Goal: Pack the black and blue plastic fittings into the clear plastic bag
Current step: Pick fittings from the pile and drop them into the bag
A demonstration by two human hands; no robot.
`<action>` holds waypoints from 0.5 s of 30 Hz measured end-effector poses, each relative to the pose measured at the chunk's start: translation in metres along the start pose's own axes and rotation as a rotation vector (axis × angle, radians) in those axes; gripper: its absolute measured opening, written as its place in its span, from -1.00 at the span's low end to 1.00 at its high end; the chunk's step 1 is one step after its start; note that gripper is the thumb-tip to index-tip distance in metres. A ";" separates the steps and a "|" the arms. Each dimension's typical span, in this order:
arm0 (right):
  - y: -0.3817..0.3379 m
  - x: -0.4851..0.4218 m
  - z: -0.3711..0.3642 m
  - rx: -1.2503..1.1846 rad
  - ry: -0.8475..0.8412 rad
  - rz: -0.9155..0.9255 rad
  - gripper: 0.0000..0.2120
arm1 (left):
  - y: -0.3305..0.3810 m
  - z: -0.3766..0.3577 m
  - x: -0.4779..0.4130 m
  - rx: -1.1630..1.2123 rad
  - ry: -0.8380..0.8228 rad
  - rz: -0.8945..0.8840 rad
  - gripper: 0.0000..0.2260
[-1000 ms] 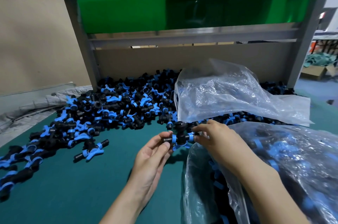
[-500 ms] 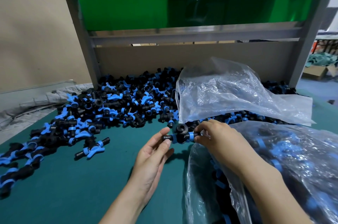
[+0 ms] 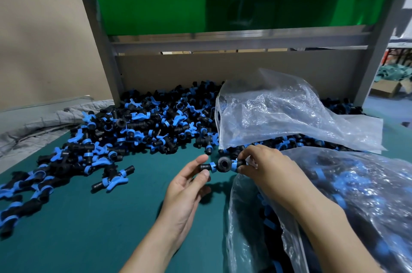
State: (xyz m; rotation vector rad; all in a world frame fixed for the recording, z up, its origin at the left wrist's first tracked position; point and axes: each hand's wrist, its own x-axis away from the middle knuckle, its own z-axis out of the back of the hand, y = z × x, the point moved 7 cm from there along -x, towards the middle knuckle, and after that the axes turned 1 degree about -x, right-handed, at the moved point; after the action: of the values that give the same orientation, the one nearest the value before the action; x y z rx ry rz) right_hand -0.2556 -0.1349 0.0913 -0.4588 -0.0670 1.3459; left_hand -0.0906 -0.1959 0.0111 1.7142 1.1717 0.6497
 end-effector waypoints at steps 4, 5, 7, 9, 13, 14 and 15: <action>-0.001 0.000 0.002 -0.017 0.006 -0.012 -0.86 | -0.001 0.002 -0.002 -0.021 0.019 -0.008 -0.68; -0.002 0.001 0.002 -0.024 0.007 -0.012 -0.85 | -0.002 0.004 -0.002 -0.039 0.034 -0.018 -0.71; -0.005 0.002 0.004 -0.045 0.019 -0.005 -0.80 | -0.002 0.008 -0.002 -0.076 0.088 -0.050 -0.79; -0.009 0.002 0.011 -0.097 0.064 0.020 -0.76 | 0.002 0.016 0.001 -0.116 0.168 -0.087 -0.85; -0.012 0.003 0.028 -0.332 0.200 0.040 -0.73 | 0.020 0.016 0.021 -0.291 0.227 -0.153 -0.80; -0.012 0.003 0.032 -0.390 0.230 0.040 -0.73 | 0.023 0.011 0.028 -0.328 0.212 -0.155 -0.78; -0.013 0.004 0.036 -0.441 0.257 0.040 -0.73 | 0.024 0.005 0.034 -0.351 0.184 -0.153 -0.81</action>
State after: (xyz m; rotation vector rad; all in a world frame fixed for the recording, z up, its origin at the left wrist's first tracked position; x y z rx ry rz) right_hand -0.2542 -0.1231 0.1282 -1.0063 -0.1440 1.3001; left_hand -0.0625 -0.1693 0.0282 1.2793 1.2190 0.8756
